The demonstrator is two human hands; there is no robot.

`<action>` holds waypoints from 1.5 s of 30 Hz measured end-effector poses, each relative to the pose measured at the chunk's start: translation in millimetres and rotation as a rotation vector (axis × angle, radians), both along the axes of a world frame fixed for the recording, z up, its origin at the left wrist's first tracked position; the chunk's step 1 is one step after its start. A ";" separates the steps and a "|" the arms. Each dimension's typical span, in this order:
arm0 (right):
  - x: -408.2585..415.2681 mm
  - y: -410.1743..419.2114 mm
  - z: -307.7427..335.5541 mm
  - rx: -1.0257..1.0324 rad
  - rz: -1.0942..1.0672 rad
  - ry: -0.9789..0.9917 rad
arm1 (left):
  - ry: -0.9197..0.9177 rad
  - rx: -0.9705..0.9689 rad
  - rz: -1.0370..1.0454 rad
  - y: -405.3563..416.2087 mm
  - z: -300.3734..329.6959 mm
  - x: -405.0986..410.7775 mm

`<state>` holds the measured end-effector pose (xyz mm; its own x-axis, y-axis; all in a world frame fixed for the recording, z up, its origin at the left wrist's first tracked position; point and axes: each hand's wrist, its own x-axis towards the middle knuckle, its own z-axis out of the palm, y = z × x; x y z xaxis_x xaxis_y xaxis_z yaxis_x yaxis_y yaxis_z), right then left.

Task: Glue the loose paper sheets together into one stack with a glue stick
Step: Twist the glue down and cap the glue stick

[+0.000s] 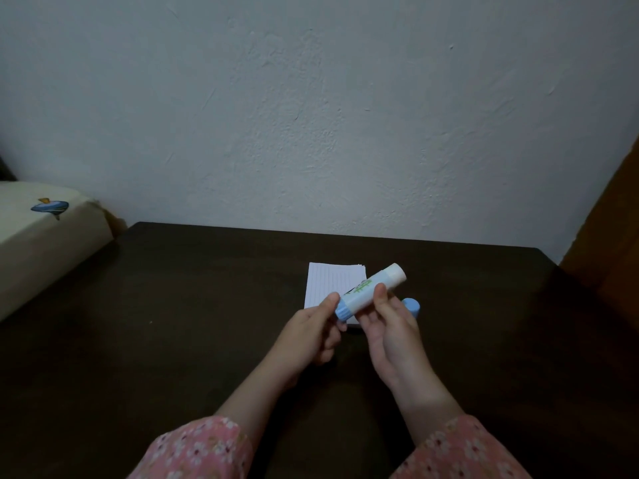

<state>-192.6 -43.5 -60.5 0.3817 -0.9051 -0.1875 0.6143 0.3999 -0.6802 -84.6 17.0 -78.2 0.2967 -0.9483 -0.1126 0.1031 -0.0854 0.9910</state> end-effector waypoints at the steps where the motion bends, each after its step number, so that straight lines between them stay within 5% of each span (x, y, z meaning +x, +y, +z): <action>1: -0.3 0.4 -0.2 -0.002 0.002 0.001 | -0.004 0.012 -0.008 -0.1 0.1 0.2; 12: -4.6 -3.2 1.9 0.029 -0.026 0.018 | -0.164 -0.120 -0.014 -1.0 -9.2 5.4; 19: -2.7 -3.5 -1.1 0.017 -0.006 0.020 | -0.002 -0.039 0.011 -1.0 -2.0 -1.2; 31: -5.3 -7.5 -3.1 0.028 -0.024 -0.018 | -0.141 -0.089 -0.032 0.0 -4.9 -0.6; 45: -5.1 -7.0 -4.8 0.029 -0.006 -0.002 | -0.003 0.078 -0.043 -1.7 3.7 -5.8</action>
